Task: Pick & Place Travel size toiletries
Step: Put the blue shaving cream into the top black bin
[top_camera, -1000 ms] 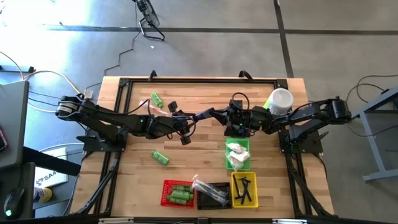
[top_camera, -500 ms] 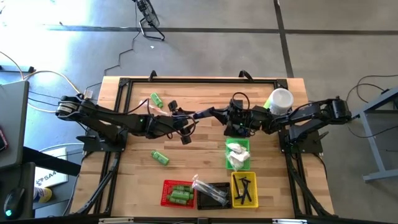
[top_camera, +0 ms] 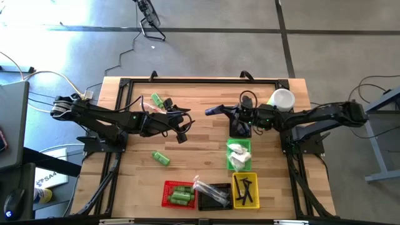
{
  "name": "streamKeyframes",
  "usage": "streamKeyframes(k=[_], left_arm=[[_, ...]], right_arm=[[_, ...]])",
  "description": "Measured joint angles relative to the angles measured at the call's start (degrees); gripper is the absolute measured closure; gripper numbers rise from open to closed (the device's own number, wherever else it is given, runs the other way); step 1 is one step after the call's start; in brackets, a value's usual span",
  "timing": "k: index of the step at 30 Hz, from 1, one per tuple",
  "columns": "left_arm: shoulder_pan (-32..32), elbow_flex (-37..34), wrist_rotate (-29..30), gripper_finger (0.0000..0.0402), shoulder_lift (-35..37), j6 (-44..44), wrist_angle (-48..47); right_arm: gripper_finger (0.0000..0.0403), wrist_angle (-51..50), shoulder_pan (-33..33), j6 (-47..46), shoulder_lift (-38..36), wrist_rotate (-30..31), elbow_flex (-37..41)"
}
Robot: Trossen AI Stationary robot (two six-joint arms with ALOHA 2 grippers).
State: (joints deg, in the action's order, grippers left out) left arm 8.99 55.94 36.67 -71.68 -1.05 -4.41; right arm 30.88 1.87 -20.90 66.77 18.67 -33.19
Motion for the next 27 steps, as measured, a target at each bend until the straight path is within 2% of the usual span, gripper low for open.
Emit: streamKeyframes(k=[7, 15, 21, 27], left_arm=[[0.0, 0.0, 0.0, 0.017, 0.0, -2.3, -2.3], [0.0, 0.0, 0.0, 0.017, 0.0, -2.9, -3.1], [0.0, 0.0, 0.0, 0.017, 0.0, -3.7, -3.6], [0.0, 0.0, 0.0, 0.017, 0.0, -3.8, -3.6]], right_arm=[[0.0399, -19.2, 0.0, -4.0, -10.4, 2.0, 0.0], [0.0399, -40.8, 0.0, -11.9, -18.4, 2.2, 0.0], [0.0399, -52.6, 0.0, -20.0, -18.7, 1.6, 0.0], [0.0399, -56.1, 0.0, -23.9, -15.5, -2.3, 0.0]])
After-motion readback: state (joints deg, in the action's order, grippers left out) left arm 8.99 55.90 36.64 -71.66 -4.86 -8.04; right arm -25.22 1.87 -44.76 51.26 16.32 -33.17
